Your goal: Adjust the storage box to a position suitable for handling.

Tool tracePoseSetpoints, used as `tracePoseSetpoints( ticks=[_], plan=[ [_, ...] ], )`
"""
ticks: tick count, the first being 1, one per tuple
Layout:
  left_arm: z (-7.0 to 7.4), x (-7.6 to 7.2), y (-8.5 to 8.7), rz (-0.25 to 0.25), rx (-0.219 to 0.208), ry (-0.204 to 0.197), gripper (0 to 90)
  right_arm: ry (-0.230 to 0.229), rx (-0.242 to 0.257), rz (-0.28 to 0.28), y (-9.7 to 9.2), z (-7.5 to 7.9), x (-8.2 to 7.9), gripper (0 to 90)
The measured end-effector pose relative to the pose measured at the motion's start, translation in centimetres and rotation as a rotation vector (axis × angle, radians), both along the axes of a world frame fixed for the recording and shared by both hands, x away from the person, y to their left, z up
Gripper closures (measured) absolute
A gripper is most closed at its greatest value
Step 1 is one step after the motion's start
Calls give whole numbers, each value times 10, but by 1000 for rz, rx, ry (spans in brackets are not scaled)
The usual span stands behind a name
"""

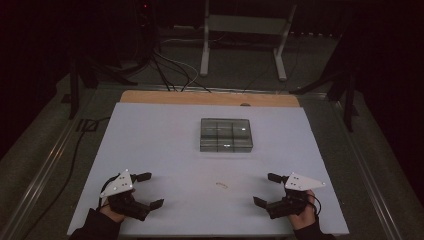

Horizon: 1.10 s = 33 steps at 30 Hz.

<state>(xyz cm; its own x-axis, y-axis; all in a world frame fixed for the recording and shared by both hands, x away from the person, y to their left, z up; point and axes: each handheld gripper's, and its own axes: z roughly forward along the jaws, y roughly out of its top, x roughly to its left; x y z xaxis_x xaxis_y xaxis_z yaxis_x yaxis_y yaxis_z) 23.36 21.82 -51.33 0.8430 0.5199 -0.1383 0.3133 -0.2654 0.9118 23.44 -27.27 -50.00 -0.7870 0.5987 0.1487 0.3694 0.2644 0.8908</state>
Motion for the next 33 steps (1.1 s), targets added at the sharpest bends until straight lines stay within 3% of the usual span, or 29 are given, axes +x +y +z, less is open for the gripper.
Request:
tracePoseSetpoints(
  ticks=[4,10,17,25,33],
  plan=[
    [1,-1,-2,-12,6,-13,14,-3,-44,-4,0,-3,-1,0],
    [1,1,-3,-14,7,-13,14,-4,-45,-15,-3,-2,-2,0],
    [0,0,-3,-28,6,-10,14,36,-7,-15,-3,3,-1,0],
    [0,0,-3,-37,-2,-6,14,-13,39,-21,2,26,2,0],
    [1,-1,-3,-36,-9,-7,15,-18,70,-14,7,38,12,0]
  ],
)
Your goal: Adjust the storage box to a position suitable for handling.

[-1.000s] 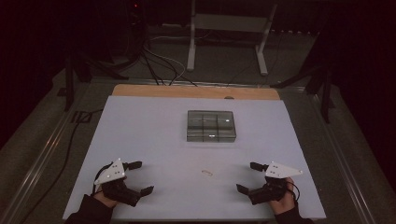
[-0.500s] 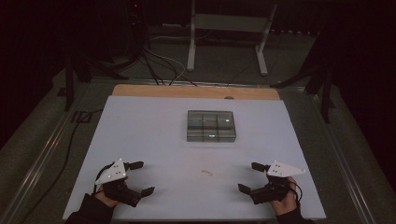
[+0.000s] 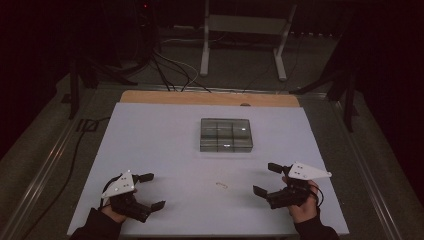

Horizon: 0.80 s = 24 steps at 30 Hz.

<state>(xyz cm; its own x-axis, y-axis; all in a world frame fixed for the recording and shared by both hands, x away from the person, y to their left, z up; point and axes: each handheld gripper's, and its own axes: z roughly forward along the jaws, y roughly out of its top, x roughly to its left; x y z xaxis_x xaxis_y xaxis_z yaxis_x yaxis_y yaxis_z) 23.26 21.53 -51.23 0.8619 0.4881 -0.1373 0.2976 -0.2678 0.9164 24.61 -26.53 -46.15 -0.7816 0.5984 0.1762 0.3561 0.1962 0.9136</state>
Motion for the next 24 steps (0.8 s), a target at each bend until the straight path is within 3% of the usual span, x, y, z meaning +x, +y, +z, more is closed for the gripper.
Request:
tracePoseSetpoints(
  ticks=[12,24],
  plan=[
    [0,0,0,-1,-4,2,15,2,-7,29,14,4,16,0],
    [0,0,0,-3,-6,7,14,17,-18,97,32,-1,30,0]
  ],
)
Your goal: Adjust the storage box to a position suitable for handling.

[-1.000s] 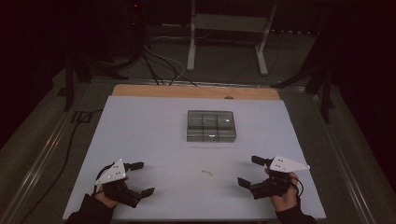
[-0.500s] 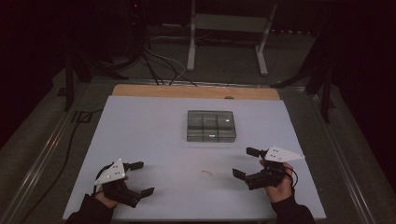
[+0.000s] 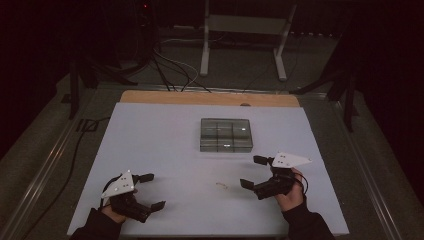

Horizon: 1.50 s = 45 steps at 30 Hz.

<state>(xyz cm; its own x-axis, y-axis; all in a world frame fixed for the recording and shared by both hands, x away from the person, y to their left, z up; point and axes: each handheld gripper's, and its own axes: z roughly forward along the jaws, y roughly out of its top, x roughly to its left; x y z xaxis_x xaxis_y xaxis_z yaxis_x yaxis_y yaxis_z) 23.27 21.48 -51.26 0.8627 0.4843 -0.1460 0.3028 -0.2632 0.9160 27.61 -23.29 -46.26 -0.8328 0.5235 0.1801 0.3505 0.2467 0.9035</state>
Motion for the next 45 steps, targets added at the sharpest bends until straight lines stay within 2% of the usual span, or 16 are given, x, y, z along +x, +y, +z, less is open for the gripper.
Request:
tracePoseSetpoints(
  ticks=[4,9,14,19,23,27,30,35,38,40,45],
  plan=[
    [0,0,0,-1,-1,1,14,6,-7,16,5,-2,4,0],
    [0,0,0,-1,0,2,15,44,-10,34,12,-7,11,0],
    [0,0,0,-3,-2,3,14,59,-19,41,19,-11,16,0],
    [0,0,0,-3,-5,5,14,72,-9,50,24,-14,21,0],
    [0,1,0,-3,-5,7,14,89,-14,80,30,-17,24,0],
    [-1,1,0,-6,-4,8,15,78,-65,101,37,-22,27,0],
    [-1,1,0,-7,-2,9,14,94,-90,117,42,-26,29,0],
    [-1,1,0,-7,-3,9,14,128,-177,96,54,-34,31,0],
    [-1,1,0,-8,-3,11,14,140,-220,66,60,-41,32,120],
    [-1,1,1,-8,-4,10,14,143,-241,74,62,-44,32,175],
    [-1,1,1,-10,-4,10,14,140,-317,91,67,-49,34,457]
  ],
)
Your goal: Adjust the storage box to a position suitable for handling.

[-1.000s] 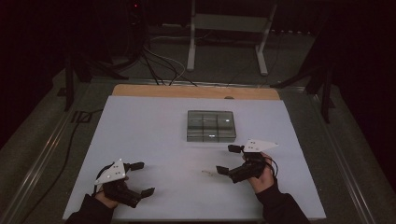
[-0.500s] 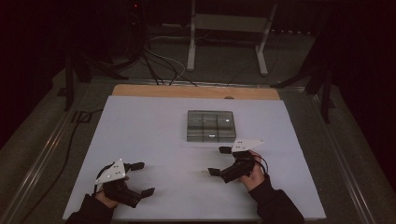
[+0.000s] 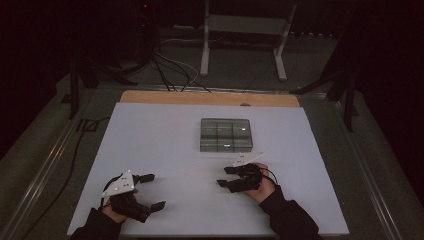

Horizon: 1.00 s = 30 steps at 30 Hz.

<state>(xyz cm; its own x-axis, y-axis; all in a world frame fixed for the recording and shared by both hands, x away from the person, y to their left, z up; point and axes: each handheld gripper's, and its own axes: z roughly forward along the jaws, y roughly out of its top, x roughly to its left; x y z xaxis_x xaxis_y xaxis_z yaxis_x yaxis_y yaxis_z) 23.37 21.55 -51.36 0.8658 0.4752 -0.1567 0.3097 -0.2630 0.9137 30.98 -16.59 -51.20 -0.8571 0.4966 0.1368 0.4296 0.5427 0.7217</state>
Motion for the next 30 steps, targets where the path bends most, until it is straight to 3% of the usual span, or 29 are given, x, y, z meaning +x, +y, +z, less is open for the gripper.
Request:
tracePoseSetpoints(
  ticks=[8,17,23,30],
  plan=[
    [-1,0,0,-2,1,4,14,4,-76,45,9,-7,-1,705],
    [-1,0,0,-1,-1,4,14,-16,-147,65,14,-8,-4,841],
    [-1,0,-1,-2,-1,4,14,-4,-130,65,12,-6,-5,860],
    [-1,1,0,-2,1,8,14,8,-84,22,-8,5,-6,861]
  ],
)
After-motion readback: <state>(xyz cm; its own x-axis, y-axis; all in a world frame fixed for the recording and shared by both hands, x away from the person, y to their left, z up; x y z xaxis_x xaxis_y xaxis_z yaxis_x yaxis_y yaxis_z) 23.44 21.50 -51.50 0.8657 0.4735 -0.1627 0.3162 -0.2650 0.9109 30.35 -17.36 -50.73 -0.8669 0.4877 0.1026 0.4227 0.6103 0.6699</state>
